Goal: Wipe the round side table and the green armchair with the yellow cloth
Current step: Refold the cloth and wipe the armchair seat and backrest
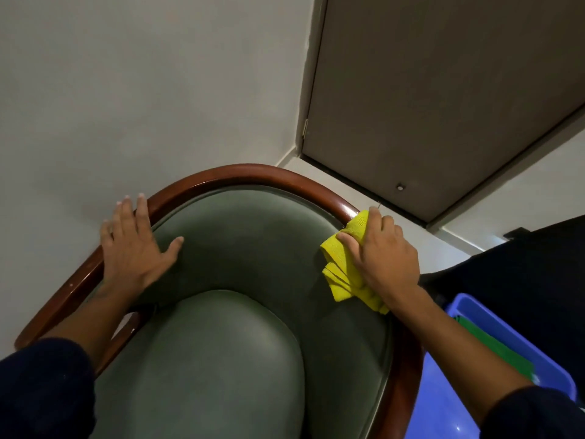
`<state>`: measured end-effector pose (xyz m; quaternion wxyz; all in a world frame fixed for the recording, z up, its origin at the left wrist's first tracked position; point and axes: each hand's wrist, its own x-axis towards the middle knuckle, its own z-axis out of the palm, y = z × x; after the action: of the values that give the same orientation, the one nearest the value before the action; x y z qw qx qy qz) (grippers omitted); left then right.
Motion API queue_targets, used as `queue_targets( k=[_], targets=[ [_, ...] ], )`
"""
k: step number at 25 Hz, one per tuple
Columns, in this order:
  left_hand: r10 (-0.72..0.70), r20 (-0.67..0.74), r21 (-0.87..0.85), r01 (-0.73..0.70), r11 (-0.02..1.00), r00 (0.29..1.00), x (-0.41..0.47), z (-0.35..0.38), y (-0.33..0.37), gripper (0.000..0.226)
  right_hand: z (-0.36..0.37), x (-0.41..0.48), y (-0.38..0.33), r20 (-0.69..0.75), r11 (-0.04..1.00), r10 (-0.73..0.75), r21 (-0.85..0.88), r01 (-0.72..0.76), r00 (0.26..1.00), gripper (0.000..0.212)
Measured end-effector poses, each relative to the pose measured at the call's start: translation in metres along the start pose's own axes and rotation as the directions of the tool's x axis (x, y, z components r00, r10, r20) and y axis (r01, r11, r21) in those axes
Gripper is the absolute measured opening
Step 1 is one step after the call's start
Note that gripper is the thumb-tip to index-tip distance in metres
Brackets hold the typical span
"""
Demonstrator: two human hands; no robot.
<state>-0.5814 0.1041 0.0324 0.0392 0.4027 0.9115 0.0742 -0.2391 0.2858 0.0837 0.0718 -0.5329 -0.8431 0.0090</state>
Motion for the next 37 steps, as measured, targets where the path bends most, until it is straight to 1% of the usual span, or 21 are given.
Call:
queue_targets(
  k=[3,6,14,23,32,35,37],
  targets=[
    [0.008,0.035,-0.02,-0.007,1.0,0.999,0.003,0.003,-0.002,0.107,0.003,0.022,-0.011,0.006,0.994,-0.087,-0.063,0.087,0.996,0.074],
    [0.005,0.031,-0.034,-0.004,0.999,1.0,0.002,0.001,-0.004,0.108,0.005,0.035,-0.024,0.025,0.986,-0.141,-0.08,0.143,0.99,0.073],
    [0.019,-0.011,-0.077,-0.02,0.997,1.0,0.001,0.002,-0.002,0.106,0.007,0.047,-0.037,-0.013,0.978,-0.191,-0.087,0.189,0.982,0.069],
    [0.022,-0.016,-0.072,-0.023,0.997,1.0,0.001,0.002,-0.002,0.106,0.011,0.059,-0.053,-0.022,0.972,-0.216,-0.096,0.213,0.976,0.067],
    [0.017,-0.026,-0.06,-0.018,0.998,1.0,0.003,0.005,-0.004,0.104,0.018,0.077,-0.075,-0.049,0.953,-0.284,-0.121,0.277,0.958,0.065],
    [0.009,-0.019,-0.06,-0.011,0.998,1.0,0.005,0.005,-0.003,0.104,0.023,0.082,-0.087,-0.095,0.945,-0.307,-0.151,0.291,0.947,0.063],
    [-0.003,0.01,-0.083,0.004,0.997,1.0,0.006,0.005,-0.003,0.104,0.029,0.089,-0.102,-0.144,0.935,-0.332,-0.178,0.305,0.932,0.061]
  ],
)
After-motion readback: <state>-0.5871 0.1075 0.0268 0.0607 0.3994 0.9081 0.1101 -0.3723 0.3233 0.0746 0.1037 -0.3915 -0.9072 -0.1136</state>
